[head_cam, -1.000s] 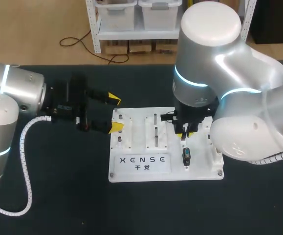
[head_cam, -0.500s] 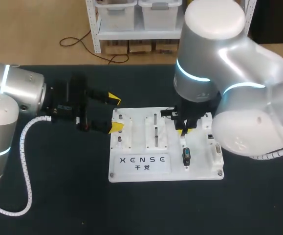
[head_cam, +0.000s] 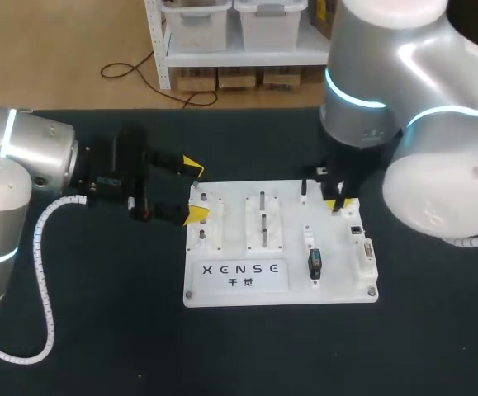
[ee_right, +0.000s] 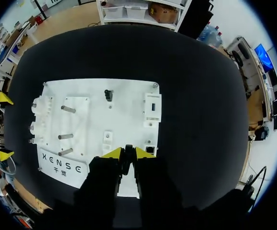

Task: Insert the Ethernet cable into its matching sockets.

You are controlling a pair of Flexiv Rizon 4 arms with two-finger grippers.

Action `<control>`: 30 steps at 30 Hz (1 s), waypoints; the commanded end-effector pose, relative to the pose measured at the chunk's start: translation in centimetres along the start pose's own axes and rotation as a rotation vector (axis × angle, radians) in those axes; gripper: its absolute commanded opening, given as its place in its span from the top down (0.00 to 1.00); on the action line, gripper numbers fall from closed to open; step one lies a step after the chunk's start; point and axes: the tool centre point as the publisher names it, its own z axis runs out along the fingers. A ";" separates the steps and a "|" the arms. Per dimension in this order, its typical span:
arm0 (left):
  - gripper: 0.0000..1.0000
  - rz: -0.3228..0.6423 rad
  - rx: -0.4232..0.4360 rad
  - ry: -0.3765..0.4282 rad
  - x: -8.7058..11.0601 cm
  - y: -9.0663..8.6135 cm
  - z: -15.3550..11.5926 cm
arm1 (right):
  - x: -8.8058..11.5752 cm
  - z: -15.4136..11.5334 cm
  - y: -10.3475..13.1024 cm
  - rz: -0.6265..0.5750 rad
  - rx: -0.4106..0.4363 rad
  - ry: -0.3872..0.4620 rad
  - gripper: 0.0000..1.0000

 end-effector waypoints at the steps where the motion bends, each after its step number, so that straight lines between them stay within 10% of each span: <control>1: 0.00 0.003 -0.004 -0.007 0.2 -0.1 0.0 | 0.5 0.4 -1.3 0.010 -0.017 0.006 1.00; 30: 0.00 0.003 -0.004 -0.007 0.2 -0.1 0.0 | 1.6 2.7 -3.5 0.023 0.001 0.059 1.00</control>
